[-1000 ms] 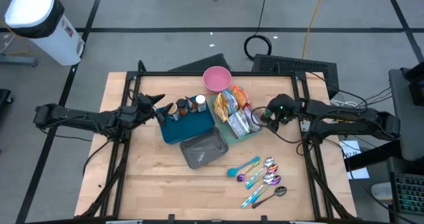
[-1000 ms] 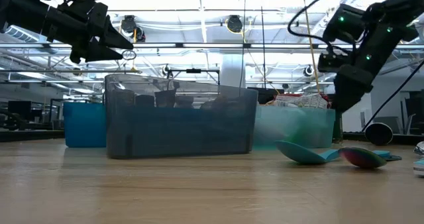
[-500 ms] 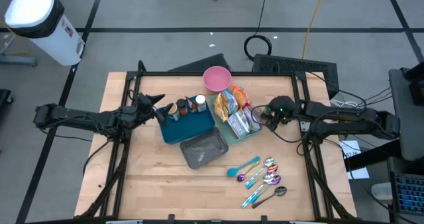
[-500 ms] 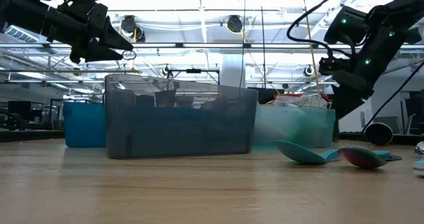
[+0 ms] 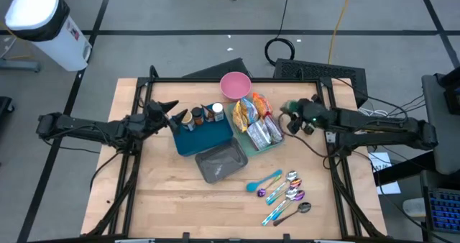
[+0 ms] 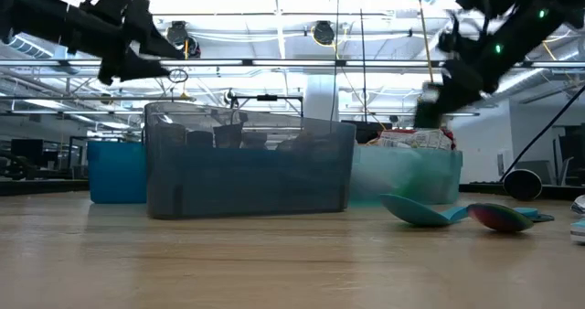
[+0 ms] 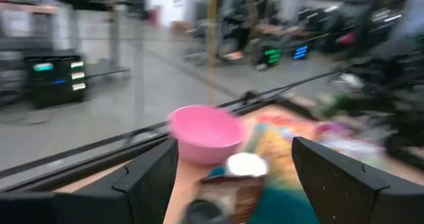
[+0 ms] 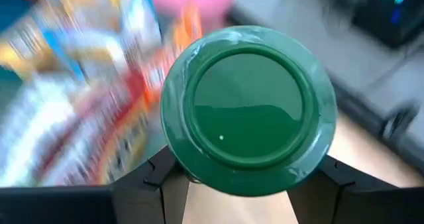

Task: Pick & Place Food Item
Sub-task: Put the green seasoning bottle into the blue bin

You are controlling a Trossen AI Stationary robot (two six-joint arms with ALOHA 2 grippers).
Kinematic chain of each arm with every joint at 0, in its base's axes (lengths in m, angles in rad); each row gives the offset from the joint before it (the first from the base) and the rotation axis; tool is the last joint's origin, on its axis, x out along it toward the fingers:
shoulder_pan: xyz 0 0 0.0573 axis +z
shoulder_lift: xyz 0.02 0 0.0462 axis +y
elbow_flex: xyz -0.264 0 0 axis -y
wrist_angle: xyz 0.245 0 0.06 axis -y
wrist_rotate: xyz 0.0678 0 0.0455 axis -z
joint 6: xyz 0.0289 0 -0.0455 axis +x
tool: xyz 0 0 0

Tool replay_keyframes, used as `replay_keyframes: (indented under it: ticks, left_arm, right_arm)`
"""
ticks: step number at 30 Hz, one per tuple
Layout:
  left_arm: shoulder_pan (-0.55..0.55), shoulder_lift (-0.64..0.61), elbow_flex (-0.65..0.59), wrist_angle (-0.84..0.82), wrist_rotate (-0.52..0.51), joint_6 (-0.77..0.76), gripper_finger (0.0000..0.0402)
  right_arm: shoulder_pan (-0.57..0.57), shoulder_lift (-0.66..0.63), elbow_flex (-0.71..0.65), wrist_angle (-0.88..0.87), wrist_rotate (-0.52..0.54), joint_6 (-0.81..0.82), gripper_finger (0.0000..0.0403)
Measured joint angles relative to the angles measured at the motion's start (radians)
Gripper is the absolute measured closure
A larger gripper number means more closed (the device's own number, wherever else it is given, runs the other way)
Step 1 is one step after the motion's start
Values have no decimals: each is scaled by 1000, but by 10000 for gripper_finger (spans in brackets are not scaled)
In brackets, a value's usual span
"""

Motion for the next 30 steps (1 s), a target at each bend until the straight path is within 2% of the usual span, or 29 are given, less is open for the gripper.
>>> replay_keyframes:
  ticks: [2, 5, 9, 14, 20, 26, 30]
  left_arm:
    - [-1, 3, 7, 42, 49, 15, 105]
    - [0, 48, 74, 29, 56, 11, 105]
    - [20, 155, 233, -75, 163, 10, 105]
    - [46, 398, 459, -147, 379, 41, 105]
    - [46, 686, 696, -148, 608, 111, 105]
    - [36, 913, 889, -148, 727, 173, 105]
    - [24, 1016, 985, -224, 794, 214, 105]
  right_arm:
    - [27, -27, 4, 90, 4, -45, 216]
    - [78, -40, 5, 233, -26, -134, 216]
    - [157, -2, 5, 405, -154, -191, 216]
    - [271, 162, 5, 582, -266, -185, 216]
    - [363, 384, 7, 781, -280, -212, 216]
    - [362, 498, 101, 786, -321, -215, 216]
    - [363, 548, 123, 761, -323, -219, 216]
